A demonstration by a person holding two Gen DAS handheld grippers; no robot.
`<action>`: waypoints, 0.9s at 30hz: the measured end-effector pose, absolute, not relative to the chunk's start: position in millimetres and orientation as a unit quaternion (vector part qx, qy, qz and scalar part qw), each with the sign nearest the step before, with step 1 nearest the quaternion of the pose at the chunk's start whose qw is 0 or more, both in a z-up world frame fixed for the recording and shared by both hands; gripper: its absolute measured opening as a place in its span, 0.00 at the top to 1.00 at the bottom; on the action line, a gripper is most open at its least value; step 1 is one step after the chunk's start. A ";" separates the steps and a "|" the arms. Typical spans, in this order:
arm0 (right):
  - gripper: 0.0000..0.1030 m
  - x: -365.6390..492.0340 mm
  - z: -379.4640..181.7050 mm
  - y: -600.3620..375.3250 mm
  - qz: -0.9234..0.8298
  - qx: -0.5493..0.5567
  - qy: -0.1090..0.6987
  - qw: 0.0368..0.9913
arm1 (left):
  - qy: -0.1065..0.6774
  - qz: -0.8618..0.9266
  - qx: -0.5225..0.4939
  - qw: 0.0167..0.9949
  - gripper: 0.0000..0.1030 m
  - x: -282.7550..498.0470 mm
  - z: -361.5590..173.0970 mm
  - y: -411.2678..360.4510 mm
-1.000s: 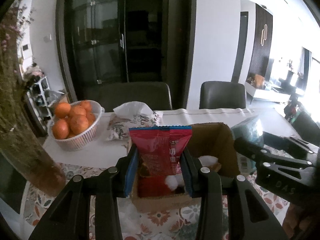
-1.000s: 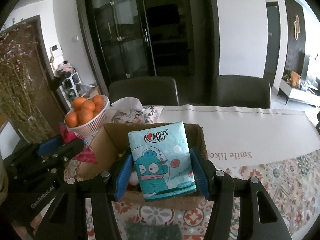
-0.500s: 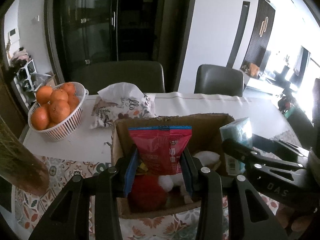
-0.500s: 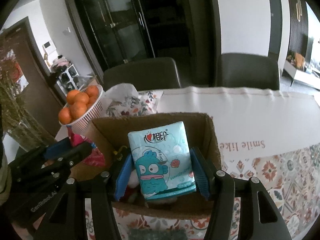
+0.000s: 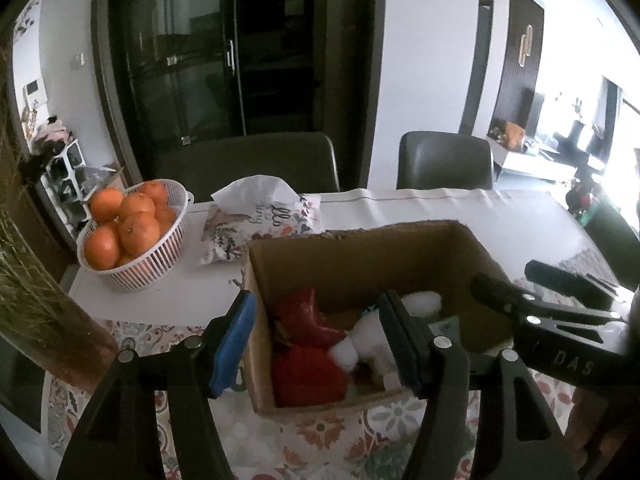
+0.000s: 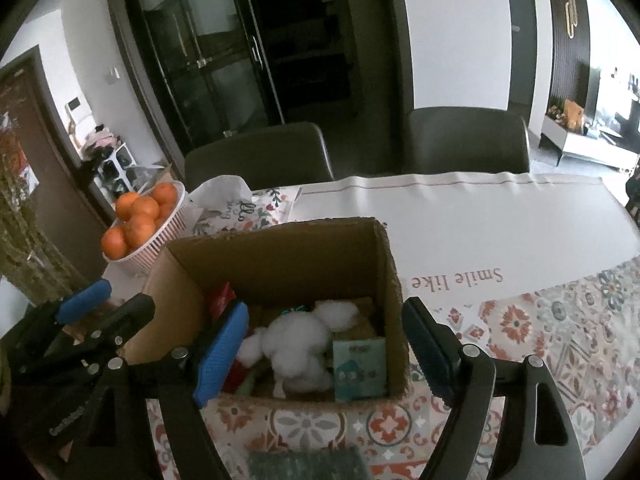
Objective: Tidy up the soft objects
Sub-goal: 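Move both tools back toward the green glove and small red candy packet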
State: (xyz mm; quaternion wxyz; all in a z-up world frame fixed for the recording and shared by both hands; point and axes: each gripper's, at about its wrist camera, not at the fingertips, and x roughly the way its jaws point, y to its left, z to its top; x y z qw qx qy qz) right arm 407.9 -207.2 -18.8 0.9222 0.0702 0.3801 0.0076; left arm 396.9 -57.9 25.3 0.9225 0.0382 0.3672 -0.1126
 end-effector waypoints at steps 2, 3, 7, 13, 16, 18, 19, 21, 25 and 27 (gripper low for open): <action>0.22 397.5 -15.0 -206.1 0.003 0.067 0.372 0.926 | 0.364 -0.118 0.043 0.923 0.39 389.6 26.9 -57.9; 0.22 393.0 -12.6 -205.9 0.001 0.065 0.368 0.928 | 0.362 -0.121 0.046 0.923 0.39 384.2 28.6 -57.7; 0.22 372.1 -5.3 -202.0 -0.005 0.058 0.358 0.932 | 0.353 -0.128 0.052 0.925 0.39 365.0 34.9 -57.0; 0.22 339.0 2.7 -197.5 -0.013 0.050 0.345 0.937 | 0.338 -0.138 0.065 0.929 0.39 334.9 44.8 -55.1; 0.22 323.7 4.3 -194.8 -0.018 0.044 0.342 0.938 | 0.334 -0.144 0.068 0.929 0.39 321.2 47.2 -54.1; 0.22 312.6 4.9 -193.5 -0.020 0.041 0.342 0.939 | 0.335 -0.151 0.071 0.928 0.38 312.1 47.4 -54.4; 0.22 308.9 5.3 -193.1 -0.021 0.041 0.342 0.939 | 0.334 -0.152 0.071 0.927 0.38 308.6 47.2 -54.1; 0.22 298.1 5.2 -192.6 -0.025 0.042 0.342 0.939 | 0.335 -0.158 0.074 0.926 0.38 300.0 46.7 -54.0; 0.22 277.4 5.5 -189.4 -0.031 0.041 0.339 0.939 | 0.334 -0.166 0.078 0.925 0.38 283.9 45.8 -53.8; 0.22 266.8 6.2 -188.1 -0.036 0.041 0.338 0.940 | 0.334 -0.171 0.078 0.924 0.38 276.1 46.2 -52.8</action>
